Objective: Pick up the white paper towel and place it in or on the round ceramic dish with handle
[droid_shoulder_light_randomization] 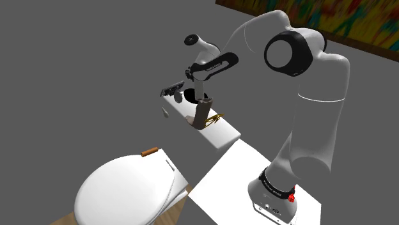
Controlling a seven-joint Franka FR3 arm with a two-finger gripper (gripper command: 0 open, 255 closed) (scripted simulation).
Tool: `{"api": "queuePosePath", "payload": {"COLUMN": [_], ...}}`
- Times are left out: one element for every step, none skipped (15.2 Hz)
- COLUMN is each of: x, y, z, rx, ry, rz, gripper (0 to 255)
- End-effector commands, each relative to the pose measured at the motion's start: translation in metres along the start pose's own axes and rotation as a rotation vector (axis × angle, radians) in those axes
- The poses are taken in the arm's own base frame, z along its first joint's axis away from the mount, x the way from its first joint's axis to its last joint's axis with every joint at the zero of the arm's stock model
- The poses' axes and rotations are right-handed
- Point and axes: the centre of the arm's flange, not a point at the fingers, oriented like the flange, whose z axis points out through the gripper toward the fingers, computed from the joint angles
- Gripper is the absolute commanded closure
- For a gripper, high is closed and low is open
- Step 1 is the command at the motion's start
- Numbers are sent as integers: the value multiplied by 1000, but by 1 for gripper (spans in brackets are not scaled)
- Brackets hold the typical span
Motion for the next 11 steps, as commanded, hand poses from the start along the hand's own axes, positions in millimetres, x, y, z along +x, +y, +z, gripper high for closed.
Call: {"api": "queuePosePath", "payload": {"x": [0,0,0,0,0,0,0,0,0,0,0], "y": [0,0,0,0,0,0,0,0,0,0,0], "z": [0,0,0,0,0,0,0,-13,-26,-39,-50], "rx": [0,0,0,0,0,0,0,0,0,0,0], "ry": [0,0,0,0,0,0,0,0,0,0,0], "rz": [0,0,0,0,0,0,0,0,0,0,0], "gripper": [255,0,0,0,0,0,0,0,0,0,0]}}
